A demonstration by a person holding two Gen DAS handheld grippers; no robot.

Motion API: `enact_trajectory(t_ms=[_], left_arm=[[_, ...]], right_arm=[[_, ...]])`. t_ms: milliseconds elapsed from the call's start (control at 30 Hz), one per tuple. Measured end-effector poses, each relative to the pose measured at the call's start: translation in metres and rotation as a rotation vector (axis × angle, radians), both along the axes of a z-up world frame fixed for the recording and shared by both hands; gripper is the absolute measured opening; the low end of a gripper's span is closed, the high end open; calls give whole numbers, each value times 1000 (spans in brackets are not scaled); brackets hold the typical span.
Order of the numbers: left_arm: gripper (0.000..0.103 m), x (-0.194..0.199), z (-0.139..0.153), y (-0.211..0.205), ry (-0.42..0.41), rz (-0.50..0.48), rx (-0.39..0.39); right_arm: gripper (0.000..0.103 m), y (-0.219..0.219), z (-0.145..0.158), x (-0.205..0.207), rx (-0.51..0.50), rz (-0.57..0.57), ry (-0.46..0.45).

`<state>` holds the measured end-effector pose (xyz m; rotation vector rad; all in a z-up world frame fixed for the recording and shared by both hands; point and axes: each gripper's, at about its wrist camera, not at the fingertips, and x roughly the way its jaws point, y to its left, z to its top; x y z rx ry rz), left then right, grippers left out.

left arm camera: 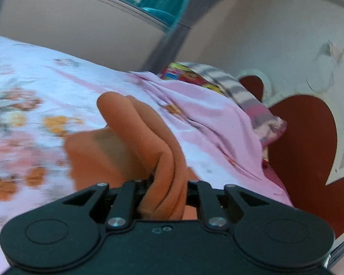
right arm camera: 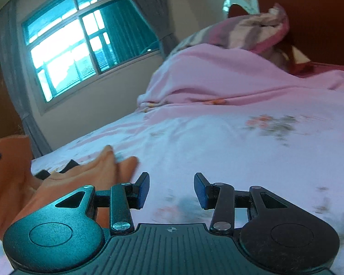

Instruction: Fold small clothes

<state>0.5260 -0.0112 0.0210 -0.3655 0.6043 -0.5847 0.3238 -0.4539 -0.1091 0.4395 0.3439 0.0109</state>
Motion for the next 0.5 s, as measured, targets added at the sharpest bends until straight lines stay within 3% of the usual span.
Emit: enact_trajectory(t_ms=[167,267,333,500], left_arm=[[10,6,-9,-98,41,-73,76],[10,3,-30,-154,57,-93,220],[10,-1,-48,-179,64,-104,288],[13,-11,-73,-209,54,-137,376]], right_arm=[[43,-31,-10,-25,52,-39,0],[43,-43,-18,-35,116,-55,-7],[43,-47,-21,-39,147,-60,-19],[43,-47,-26,-40,172,-40,-18]])
